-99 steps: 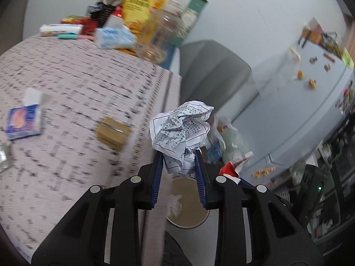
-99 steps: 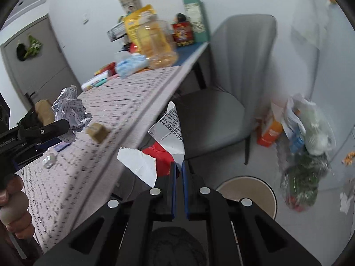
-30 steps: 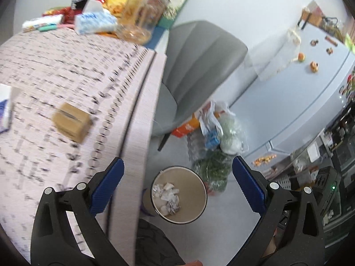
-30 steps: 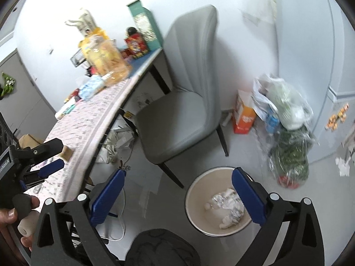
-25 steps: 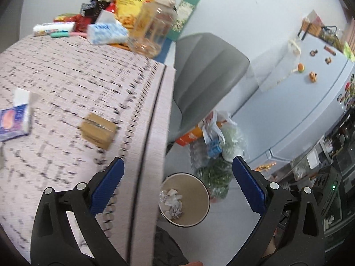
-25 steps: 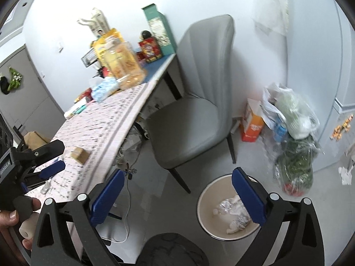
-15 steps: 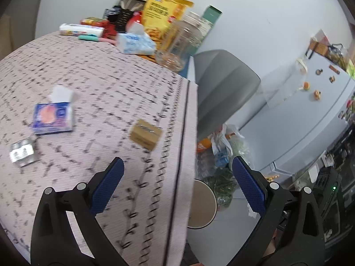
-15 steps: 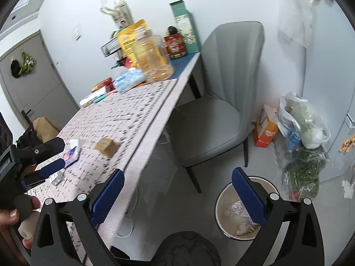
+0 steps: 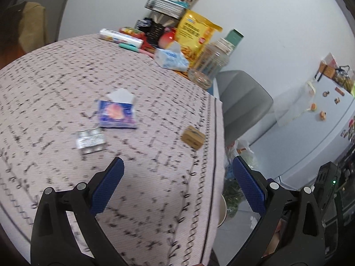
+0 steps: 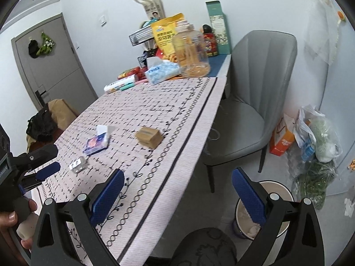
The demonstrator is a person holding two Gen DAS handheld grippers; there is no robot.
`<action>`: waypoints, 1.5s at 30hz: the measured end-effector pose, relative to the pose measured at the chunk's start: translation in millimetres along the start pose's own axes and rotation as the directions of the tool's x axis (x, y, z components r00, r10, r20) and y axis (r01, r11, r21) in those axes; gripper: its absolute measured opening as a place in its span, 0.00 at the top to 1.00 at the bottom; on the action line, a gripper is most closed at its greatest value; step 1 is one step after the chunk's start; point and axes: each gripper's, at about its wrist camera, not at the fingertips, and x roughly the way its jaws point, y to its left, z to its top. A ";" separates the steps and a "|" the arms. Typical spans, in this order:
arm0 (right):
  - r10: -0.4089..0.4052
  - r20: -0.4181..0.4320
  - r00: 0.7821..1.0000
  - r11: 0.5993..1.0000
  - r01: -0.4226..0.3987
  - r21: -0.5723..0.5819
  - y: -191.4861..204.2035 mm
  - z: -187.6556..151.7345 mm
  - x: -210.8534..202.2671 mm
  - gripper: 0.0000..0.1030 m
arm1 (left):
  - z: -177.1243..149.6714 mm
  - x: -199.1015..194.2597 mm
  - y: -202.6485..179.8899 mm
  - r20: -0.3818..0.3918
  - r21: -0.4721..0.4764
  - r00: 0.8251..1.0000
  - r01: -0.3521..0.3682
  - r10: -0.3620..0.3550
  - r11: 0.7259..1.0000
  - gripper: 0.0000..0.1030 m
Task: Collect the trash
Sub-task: 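Move both tools back over the table toward the blister pack and box, then grasp the silver blister pack with the left tool while the right tool grasps the cardboard box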
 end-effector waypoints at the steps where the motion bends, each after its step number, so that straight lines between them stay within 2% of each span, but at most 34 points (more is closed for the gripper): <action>1: 0.003 -0.001 1.000 1.000 -0.003 -0.004 1.2 -0.7 -0.3 0.08 | -1.0 -4.7 6.9 0.007 -0.008 1.000 -0.009 0.009 1.000 0.06; 7: 0.024 0.003 1.000 0.999 -0.024 -0.021 13.5 1.3 0.2 0.08 | -6.4 -21.3 38.3 0.025 -0.045 0.998 -0.049 0.051 0.998 0.06; 12: 0.052 0.002 0.999 0.998 -0.052 -0.021 20.2 0.9 7.4 0.08 | -8.6 -19.5 54.6 0.013 -0.057 0.997 -0.079 0.080 0.995 0.06; 28: 0.092 -0.038 0.995 0.995 -0.093 -0.035 34.8 11.1 54.0 0.08 | 10.4 33.4 85.3 -0.020 -0.067 0.977 -0.211 0.211 0.975 0.06; 31: 0.096 -0.050 0.994 0.994 -0.099 -0.049 41.2 18.1 67.9 0.08 | 12.9 43.0 87.3 -0.025 -0.071 0.970 -0.242 0.241 0.968 0.10; 35: 0.092 -0.066 0.994 0.992 -0.097 -0.080 50.3 27.1 87.8 0.08 | 13.0 51.0 91.9 -0.047 -0.084 0.961 -0.274 0.271 0.958 0.27; 36: 0.085 -0.071 0.994 0.992 -0.092 -0.088 52.1 29.3 94.0 0.08 | 12.6 50.1 92.5 -0.044 -0.087 0.961 -0.276 0.273 0.957 0.40; 39: 0.062 -0.084 0.995 0.990 -0.072 -0.122 57.3 36.5 112.8 0.08 | 13.9 48.5 94.9 -0.059 -0.104 0.967 -0.252 0.247 0.962 0.66; 41: 0.043 -0.091 0.995 0.987 -0.056 -0.150 59.8 41.2 125.6 0.08 | 15.0 44.6 92.7 -0.051 -0.095 0.962 -0.273 0.269 0.957 0.67; 42: 0.034 -0.097 0.995 0.985 -0.050 -0.162 60.5 42.6 131.0 0.08 | 15.3 41.4 92.8 -0.042 -0.094 0.961 -0.275 0.272 0.957 0.80; 45: 0.008 -0.117 0.993 0.980 -0.031 -0.198 61.0 45.6 146.6 0.08 | 16.0 32.4 96.6 -0.031 -0.115 0.961 -0.276 0.274 0.954 0.86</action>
